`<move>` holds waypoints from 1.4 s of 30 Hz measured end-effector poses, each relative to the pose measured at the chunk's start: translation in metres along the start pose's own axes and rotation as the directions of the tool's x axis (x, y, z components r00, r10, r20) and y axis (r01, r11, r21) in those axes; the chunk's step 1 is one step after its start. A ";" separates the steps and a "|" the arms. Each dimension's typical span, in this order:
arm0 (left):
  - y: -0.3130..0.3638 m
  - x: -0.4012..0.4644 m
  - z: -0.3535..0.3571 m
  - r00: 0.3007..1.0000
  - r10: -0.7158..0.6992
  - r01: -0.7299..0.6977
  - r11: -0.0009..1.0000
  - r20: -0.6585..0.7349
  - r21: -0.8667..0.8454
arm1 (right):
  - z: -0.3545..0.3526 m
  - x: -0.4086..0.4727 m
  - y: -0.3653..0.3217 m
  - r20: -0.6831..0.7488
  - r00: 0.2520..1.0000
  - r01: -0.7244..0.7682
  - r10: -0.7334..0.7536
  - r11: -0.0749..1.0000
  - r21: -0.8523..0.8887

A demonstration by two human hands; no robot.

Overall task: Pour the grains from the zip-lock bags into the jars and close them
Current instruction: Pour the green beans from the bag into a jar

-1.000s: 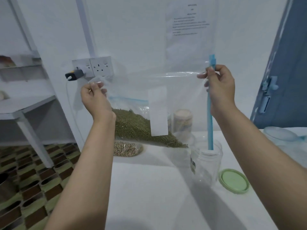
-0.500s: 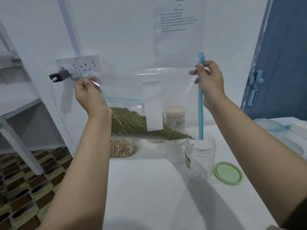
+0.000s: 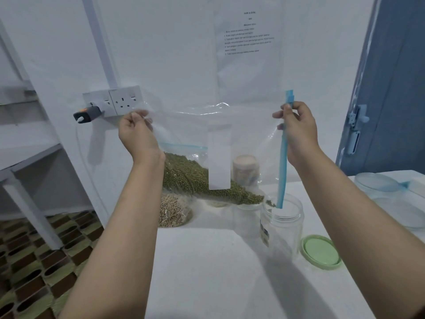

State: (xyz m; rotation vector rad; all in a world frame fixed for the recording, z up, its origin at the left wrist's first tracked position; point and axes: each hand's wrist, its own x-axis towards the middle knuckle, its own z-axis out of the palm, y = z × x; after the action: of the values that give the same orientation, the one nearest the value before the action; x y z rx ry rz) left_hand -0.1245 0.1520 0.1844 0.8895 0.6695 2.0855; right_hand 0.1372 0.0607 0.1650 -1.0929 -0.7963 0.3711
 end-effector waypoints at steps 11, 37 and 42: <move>0.010 0.005 0.023 0.998 0.039 -0.037 0.999 0.039 -0.035 | -0.005 0.002 -0.005 -0.039 0.998 0.057 -0.055 0.997 0.053; 0.022 0.014 0.049 0.994 0.049 -0.043 0.997 0.102 -0.059 | -0.012 0.003 -0.007 -0.050 0.997 0.058 -0.051 0.985 0.162; 0.022 0.017 0.050 0.992 0.041 -0.033 0.997 0.120 -0.073 | -0.011 0.004 -0.004 -0.040 0.999 0.043 -0.036 0.981 0.190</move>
State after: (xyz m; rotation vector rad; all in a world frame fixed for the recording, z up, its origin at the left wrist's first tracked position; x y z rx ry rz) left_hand -0.1033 0.1613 0.2369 0.9864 0.5158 2.0557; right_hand 0.1476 0.0543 0.1678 -0.9009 -0.7338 0.3846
